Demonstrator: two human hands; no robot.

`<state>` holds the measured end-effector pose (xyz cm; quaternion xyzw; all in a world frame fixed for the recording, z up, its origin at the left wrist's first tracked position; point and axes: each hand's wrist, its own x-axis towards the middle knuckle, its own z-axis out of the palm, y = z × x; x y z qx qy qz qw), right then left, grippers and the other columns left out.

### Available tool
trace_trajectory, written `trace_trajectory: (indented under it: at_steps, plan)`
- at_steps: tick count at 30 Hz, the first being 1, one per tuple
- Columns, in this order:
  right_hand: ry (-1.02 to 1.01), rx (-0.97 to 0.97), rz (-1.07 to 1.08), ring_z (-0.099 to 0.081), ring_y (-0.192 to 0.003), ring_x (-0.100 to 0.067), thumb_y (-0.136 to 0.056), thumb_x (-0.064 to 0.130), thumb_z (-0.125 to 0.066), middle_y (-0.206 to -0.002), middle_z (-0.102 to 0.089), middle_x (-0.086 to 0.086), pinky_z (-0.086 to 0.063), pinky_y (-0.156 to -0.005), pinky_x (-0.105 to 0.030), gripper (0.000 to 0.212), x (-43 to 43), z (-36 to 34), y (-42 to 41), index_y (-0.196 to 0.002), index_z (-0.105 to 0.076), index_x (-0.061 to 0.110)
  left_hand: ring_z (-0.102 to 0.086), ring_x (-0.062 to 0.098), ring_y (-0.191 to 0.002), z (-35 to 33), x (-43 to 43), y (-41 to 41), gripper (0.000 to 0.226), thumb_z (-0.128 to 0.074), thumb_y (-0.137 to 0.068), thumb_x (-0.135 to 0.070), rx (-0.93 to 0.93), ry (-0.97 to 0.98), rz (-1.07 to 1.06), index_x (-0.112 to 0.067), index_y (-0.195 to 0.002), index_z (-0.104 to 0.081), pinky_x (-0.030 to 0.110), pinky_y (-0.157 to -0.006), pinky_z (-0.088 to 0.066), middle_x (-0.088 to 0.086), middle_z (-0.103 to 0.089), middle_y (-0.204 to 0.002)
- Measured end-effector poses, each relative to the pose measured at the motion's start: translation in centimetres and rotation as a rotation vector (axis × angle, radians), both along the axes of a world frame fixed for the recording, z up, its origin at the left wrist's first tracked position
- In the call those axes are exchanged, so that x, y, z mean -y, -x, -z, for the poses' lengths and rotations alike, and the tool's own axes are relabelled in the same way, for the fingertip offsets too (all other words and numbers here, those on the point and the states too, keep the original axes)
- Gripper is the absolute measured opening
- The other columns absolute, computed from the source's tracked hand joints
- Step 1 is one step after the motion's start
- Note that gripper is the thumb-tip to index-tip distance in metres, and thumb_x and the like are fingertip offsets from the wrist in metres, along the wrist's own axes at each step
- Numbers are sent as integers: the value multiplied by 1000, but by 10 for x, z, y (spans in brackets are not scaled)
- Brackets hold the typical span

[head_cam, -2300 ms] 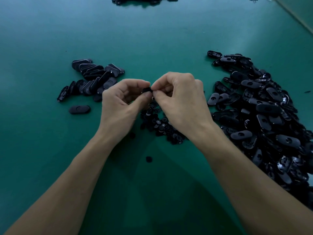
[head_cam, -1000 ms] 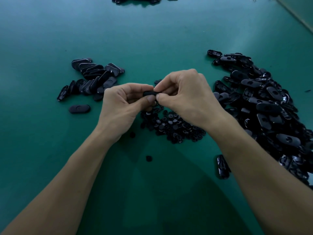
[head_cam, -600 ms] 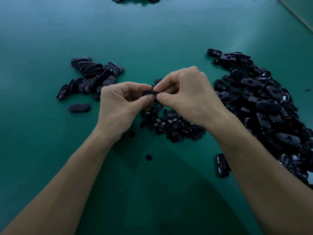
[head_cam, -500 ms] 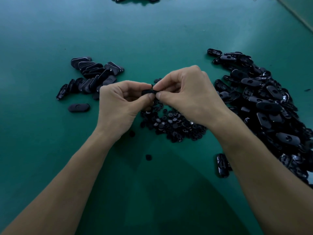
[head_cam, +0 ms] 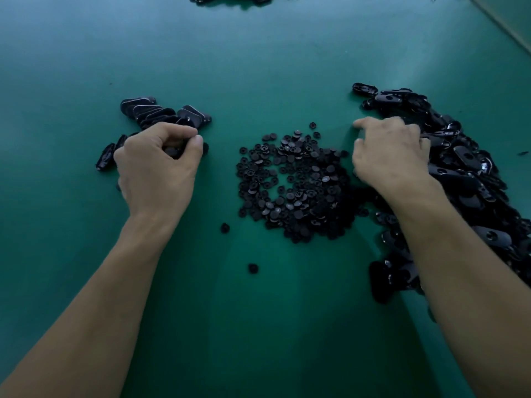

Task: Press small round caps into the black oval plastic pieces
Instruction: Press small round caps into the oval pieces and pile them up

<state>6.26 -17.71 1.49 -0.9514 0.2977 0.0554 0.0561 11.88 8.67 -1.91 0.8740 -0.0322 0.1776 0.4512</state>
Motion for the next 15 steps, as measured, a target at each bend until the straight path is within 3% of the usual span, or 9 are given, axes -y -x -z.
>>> trace_trajectory:
  at_steps: [4, 7, 11, 13, 15]
  plan:
    - [-59, 129, -28, -51, -121, -38, -97, 4, -51, -122, -62, -17, -49, -99, -47, 43, 2, 1, 0, -133, -60, 24, -66, 15, -94, 0, -1, 2, 11, -70, -84, -45, -65, -136, -45, -36, -89, -68, 40, -75, -56, -16, -67, -86]
    - [-158, 211, -25, -64, -109, -34, -90, -7, -56, -108, -69, -15, -55, -95, -43, 43, 2, -1, -1, -123, -68, 18, -59, 22, -107, 3, -1, 1, 16, -72, -85, -42, -56, -214, -64, -31, -95, -66, 37, -73, -46, -12, -58, -100]
    - [-189, 353, -17, -72, -91, -30, -91, -11, -53, -100, -73, -14, -58, -90, -42, 39, 0, 0, 2, -116, -72, 12, -58, 23, -107, 4, -1, 0, 22, -73, -84, -36, -35, -202, -44, -26, -103, -65, 42, -83, -52, -9, -47, -106]
    - [-188, 394, 1, -72, -78, -24, -93, -10, -53, -87, -73, -10, -60, -84, -42, 37, 1, 2, 2, -116, -71, 11, -59, 24, -104, 4, 0, 1, 22, -70, -85, -36, 8, -177, -14, -23, -103, -67, 45, -87, -52, -7, -49, -104]
    - [-175, 436, 0, -72, -78, -22, -97, -4, -51, -71, -70, -5, -59, -82, -40, 34, 2, 2, 3, -118, -71, 14, -61, 25, -97, 4, 3, 2, 19, -67, -87, -35, 65, -131, 25, -20, -100, -68, 46, -83, -53, -5, -53, -100]
